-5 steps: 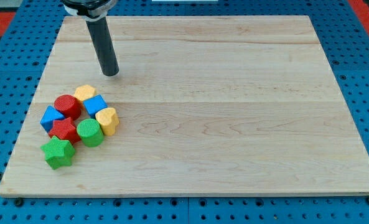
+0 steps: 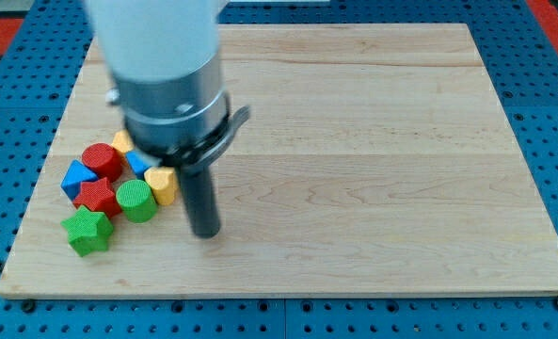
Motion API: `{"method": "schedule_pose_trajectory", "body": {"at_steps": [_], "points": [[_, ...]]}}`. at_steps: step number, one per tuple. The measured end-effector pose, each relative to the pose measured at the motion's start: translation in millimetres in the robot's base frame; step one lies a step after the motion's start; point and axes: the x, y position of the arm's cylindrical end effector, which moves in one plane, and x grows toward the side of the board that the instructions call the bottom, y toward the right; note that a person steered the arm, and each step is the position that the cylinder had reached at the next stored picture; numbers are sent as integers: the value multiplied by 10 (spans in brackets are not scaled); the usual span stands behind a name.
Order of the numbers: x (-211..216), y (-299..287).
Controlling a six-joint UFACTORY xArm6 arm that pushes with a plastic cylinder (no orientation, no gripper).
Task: Move the green circle to the right of the red star
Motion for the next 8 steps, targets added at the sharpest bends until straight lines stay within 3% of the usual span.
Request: {"method": "schedule_pose_trajectory", "body": {"at_steps": [1,2,4,5,7,8], "points": [[436,-470],[538,-981],[-329,-939],[-470,-514],[-44,-938],[-310,-1385]]}}
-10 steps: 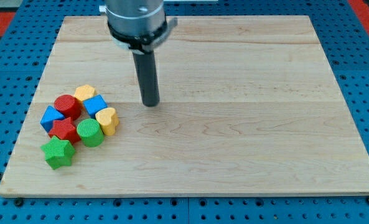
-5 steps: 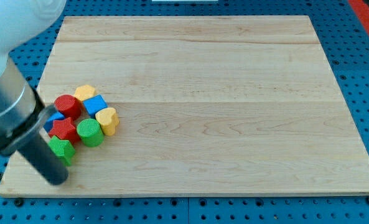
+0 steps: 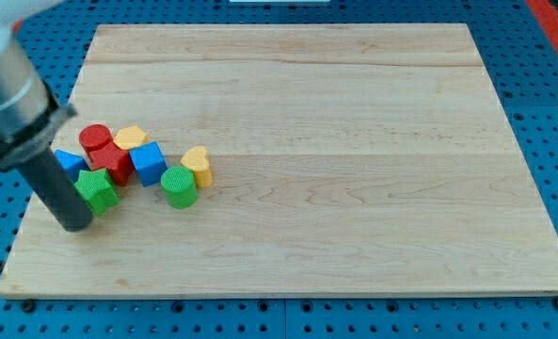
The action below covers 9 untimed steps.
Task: Move the green circle to the right of the red star
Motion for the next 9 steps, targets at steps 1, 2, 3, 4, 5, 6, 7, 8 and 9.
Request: {"method": "schedule_pose_trajectory", "body": {"at_steps": [1,2,3,4,5,6,7,8,9], "points": [[-224,68],[-534,375],[-853,660],[-907,888],[-739,978],[-532,886],[-247,758],[29,880],[-44,1329]]}}
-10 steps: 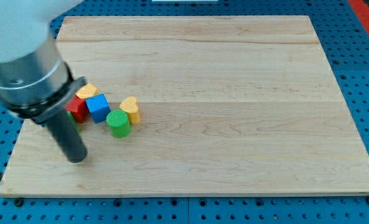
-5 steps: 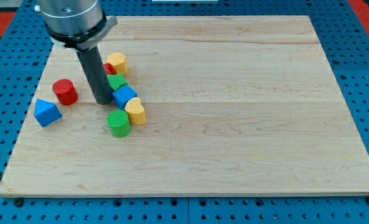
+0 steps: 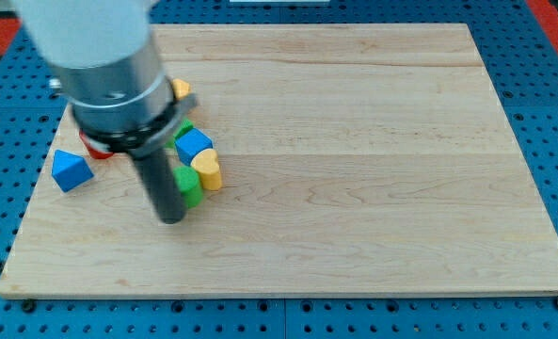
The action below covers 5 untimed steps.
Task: Move the green circle to the right of the red star
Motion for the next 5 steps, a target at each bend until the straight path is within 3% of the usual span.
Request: {"method": "schedule_pose_trajectory", "body": {"at_steps": [1,2,5], "points": [[-162,627],[-350,739],[-548,26]]}}
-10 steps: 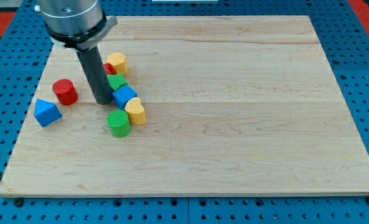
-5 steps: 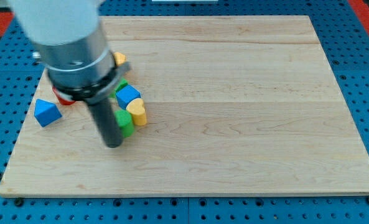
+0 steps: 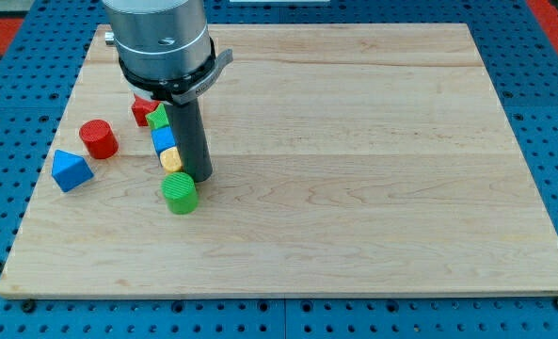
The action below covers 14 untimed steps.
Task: Move the green circle to the right of the red star
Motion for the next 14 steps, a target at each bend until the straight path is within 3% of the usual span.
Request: {"method": "schedule_pose_trajectory", "body": {"at_steps": [3,4,5,7,14], "points": [[-19,-288],[-67,-142],[-264,108],[-795,42],[-1891,-340]]}}
